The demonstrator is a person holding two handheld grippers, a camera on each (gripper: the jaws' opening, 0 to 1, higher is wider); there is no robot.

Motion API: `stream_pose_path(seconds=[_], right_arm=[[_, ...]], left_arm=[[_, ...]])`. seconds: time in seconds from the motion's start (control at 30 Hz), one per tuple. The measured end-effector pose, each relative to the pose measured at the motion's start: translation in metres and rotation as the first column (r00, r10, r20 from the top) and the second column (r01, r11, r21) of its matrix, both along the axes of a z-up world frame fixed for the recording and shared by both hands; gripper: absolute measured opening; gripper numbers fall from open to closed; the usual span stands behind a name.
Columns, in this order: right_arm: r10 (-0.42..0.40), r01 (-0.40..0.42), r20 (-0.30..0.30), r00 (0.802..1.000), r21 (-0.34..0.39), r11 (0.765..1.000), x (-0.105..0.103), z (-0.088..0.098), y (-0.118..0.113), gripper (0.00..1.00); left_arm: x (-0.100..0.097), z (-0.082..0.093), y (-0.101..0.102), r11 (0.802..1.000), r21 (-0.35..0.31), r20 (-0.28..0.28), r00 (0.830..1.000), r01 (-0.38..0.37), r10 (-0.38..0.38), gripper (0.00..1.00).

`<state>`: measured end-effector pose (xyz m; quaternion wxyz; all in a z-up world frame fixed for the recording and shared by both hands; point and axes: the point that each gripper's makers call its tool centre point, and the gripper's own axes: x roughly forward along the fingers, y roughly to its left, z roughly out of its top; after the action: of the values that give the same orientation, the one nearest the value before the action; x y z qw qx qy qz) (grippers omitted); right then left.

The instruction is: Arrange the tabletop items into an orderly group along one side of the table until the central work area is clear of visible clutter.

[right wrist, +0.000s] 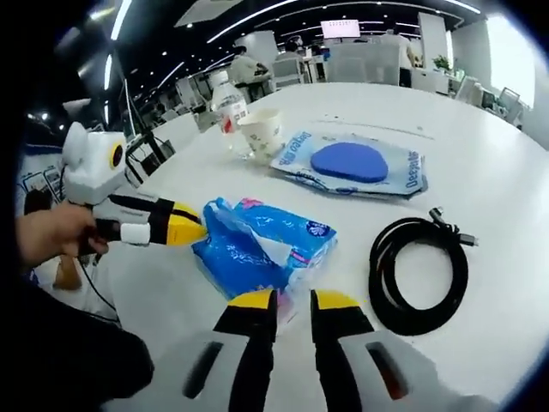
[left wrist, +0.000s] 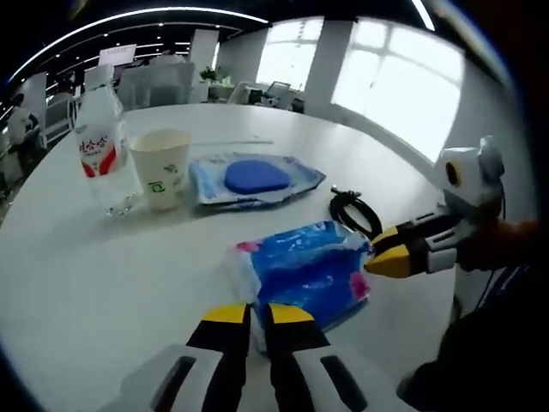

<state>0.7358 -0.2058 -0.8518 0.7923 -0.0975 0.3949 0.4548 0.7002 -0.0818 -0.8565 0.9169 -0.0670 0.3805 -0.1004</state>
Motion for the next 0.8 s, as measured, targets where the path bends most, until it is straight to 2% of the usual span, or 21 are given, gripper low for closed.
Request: stream_pose_path(seconds=[0.13,0.33,0.5,0.67,0.7,0.8], right_arm=[[-0.006,0.007,-0.023,1.000,0.011,1.000,-0.002,-0.002,0.002,0.02],[-0.042,0.043,-0.023,0.999,0.044,0.998,0.000,0.008,-0.002,0.00],[-0.067,0.069,-0.030,0.997,0.052,0.996,0.002,0.012,-0.005,0.00],[-0.083,0.083,-0.007,0.997,0.065,0.994,0.007,0.028,-0.007,0.00],[-0.091,0.091,-0.003,0.996,0.069,0.993,0.010,0.025,-0.007,0.00],[-0.110,0.110,0.001,0.994,0.080,0.991,0.015,0.033,-0.008,0.00]], left_arm=[[-0.001,-0.002,0.001,1.000,0.008,-0.011,1.000,0.007,-0.007,0.00],[-0.005,0.002,-0.003,1.000,0.005,-0.016,1.000,0.018,-0.018,0.00],[-0.006,0.012,-0.008,0.999,0.022,0.000,0.999,0.032,-0.032,0.00],[-0.001,0.023,-0.009,0.999,0.032,0.027,0.999,0.031,-0.032,0.00],[0.001,0.027,-0.010,0.999,0.030,0.031,0.999,0.032,-0.033,0.00],[0.004,0.032,-0.010,0.999,0.034,0.049,0.998,0.031,-0.033,0.00]])
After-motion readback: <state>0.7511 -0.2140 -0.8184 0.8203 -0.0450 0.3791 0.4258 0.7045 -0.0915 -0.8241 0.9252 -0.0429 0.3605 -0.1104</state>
